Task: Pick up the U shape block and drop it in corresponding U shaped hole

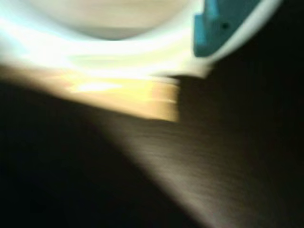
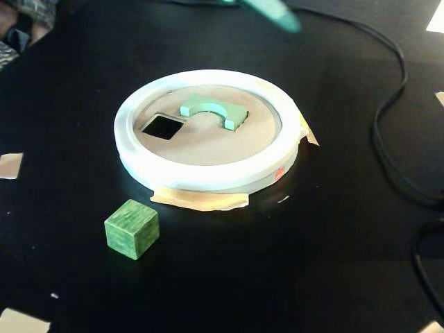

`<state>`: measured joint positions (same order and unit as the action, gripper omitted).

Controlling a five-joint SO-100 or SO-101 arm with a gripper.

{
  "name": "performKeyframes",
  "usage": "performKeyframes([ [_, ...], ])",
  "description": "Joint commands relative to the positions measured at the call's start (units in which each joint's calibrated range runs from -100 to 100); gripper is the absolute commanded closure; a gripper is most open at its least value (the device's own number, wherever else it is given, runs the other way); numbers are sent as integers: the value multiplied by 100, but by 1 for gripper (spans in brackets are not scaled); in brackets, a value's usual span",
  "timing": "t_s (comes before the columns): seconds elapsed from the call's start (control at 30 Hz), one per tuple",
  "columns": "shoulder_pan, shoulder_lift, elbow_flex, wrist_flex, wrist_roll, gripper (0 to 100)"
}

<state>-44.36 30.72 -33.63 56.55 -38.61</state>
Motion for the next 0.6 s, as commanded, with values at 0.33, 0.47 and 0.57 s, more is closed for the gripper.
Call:
performKeyframes([
  [0.33, 3100, -2279, -335, 4345, 3468, 0],
  [0.47, 3749, -2763, -271, 4345, 4083, 0],
  [0.57, 4173, -3076, -126, 4345, 4313, 0],
])
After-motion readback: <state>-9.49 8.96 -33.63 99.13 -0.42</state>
